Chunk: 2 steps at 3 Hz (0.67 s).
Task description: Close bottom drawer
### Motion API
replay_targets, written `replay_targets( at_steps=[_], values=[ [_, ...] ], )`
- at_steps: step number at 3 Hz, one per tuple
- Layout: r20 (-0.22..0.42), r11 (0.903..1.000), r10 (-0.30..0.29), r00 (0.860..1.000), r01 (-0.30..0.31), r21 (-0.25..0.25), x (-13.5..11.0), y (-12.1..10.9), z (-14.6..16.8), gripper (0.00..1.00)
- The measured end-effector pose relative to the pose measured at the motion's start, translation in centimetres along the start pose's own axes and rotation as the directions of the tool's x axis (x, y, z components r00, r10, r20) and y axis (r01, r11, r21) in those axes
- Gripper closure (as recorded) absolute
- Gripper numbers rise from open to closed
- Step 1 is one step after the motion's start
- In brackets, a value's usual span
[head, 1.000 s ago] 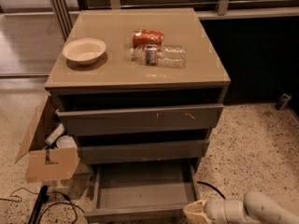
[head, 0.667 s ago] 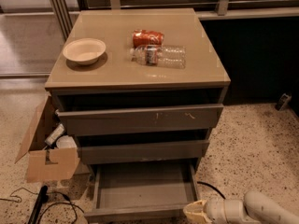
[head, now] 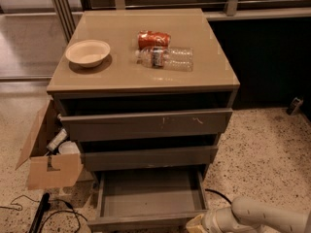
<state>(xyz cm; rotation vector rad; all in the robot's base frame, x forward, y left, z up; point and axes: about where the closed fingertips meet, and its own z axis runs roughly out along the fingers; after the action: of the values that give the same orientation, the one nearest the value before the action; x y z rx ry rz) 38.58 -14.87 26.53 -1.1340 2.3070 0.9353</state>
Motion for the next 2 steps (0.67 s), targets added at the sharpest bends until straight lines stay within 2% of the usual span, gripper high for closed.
replay_targets(
  at_steps=[1, 2],
  values=[
    [-0.072, 0.9986, 0.042, 0.996, -0.040, 0.035, 1.7, -0.7, 1.5, 1.00],
    [-0.086, 0.9969, 0.056, 0.995, -0.051, 0.060, 2.3, -1.5, 3.1, 1.00]
  ],
)
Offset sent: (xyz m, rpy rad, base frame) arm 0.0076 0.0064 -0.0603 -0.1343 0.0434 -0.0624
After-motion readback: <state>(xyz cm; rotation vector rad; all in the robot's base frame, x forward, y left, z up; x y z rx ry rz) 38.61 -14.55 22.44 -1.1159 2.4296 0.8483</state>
